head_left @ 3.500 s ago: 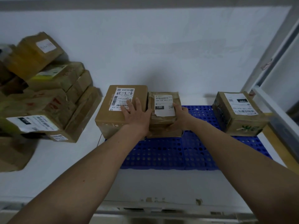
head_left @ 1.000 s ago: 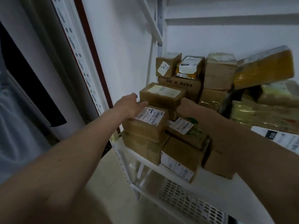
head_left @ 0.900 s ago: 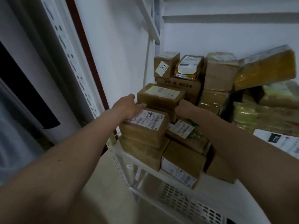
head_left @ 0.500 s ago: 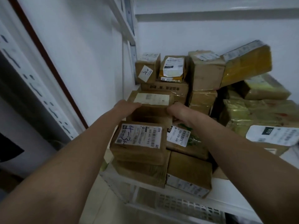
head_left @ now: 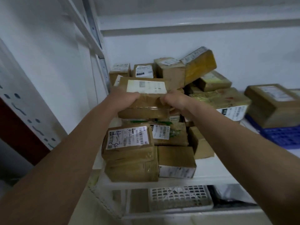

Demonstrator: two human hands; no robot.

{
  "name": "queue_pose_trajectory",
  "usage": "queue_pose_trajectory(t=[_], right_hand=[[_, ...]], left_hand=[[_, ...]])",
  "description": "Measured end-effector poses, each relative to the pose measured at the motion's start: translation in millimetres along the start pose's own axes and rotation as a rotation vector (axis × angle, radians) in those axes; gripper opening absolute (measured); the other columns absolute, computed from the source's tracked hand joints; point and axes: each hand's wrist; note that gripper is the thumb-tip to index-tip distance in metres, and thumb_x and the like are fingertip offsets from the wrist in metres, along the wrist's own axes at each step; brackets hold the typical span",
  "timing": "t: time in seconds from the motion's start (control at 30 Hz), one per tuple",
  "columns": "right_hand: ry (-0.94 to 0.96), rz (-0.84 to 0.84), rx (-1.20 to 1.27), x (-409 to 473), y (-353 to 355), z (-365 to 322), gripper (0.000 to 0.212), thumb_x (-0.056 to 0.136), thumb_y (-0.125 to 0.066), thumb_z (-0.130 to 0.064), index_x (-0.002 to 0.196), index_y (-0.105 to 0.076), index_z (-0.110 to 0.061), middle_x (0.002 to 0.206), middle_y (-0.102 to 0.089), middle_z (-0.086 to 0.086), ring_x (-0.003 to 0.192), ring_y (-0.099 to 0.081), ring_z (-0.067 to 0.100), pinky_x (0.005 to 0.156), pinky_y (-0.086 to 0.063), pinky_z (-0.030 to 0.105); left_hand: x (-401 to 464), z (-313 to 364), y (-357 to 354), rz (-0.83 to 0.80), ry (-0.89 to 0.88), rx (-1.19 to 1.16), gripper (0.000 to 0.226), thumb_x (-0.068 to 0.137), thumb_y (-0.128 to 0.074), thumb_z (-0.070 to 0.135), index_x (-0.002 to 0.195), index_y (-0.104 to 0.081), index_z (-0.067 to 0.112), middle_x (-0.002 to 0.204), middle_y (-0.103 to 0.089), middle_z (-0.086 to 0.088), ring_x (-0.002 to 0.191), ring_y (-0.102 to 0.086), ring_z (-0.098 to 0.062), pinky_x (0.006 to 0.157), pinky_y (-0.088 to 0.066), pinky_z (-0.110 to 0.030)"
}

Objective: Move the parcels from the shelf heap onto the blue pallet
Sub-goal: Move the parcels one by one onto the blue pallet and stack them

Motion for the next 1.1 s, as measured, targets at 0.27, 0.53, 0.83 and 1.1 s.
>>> queue_pose_trajectory(t=[0.27, 0.53, 0.83, 1.1], right_hand=[[0.000, 0.161, 0.018, -72, 78, 21, 0.070, 0.078, -0.059, -0.025, 0.142, -0.034, -0.014, 0.137, -0.048, 0.008, 0.122, -0.048, 0.028, 0.096, -0.046, 0.044], [-0.093, 0.321, 0.052, -163, 190, 120, 0.048, 0.091, -0.059, -0.023, 0.135, -0.041, -0.017, 0.133, -0.051, 0.006, 0.121, -0.049, 0.029, 0.096, -0.046, 0.044], [-0.269, 0.410, 0.141, -258, 286, 248, 0.078, 0.072, -0.073, -0.045, 0.138, -0.040, -0.020, 0.126, -0.057, 0.005, 0.111, -0.055, 0.027, 0.086, -0.047, 0.042], [-0.330, 0.442, 0.182, -293, 338, 309, 0.093, 0.064, -0.074, -0.052, 0.138, -0.038, -0.010, 0.132, -0.052, 0.005, 0.111, -0.054, 0.023, 0.090, -0.048, 0.040]], left_hand=[[-47, 61, -53, -0.031, -0.059, 0.059, 0.074, 0.088, -0.060, 0.036, 0.147, -0.027, 0.006, 0.134, -0.048, -0.009, 0.114, -0.049, -0.025, 0.085, -0.044, -0.034], [-125, 139, -178, -0.200, -0.189, 0.076, 0.060, 0.082, -0.062, 0.036, 0.133, -0.046, 0.010, 0.127, -0.054, -0.007, 0.106, -0.056, -0.024, 0.086, -0.049, -0.030], [-208, 174, -329, -0.397, -0.162, 0.109, 0.070, 0.084, -0.063, 0.035, 0.139, -0.035, 0.003, 0.130, -0.048, -0.007, 0.110, -0.055, -0.024, 0.085, -0.049, -0.029], [-243, 189, -410, -0.450, -0.081, 0.023, 0.083, 0.081, -0.073, 0.032, 0.138, -0.021, 0.002, 0.116, -0.050, -0.006, 0.107, -0.053, -0.022, 0.087, -0.048, -0.032]])
Point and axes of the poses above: each hand's wrist, its own x-axis towards the middle knuckle, its own y-axis out of the back of the hand, z = x × y
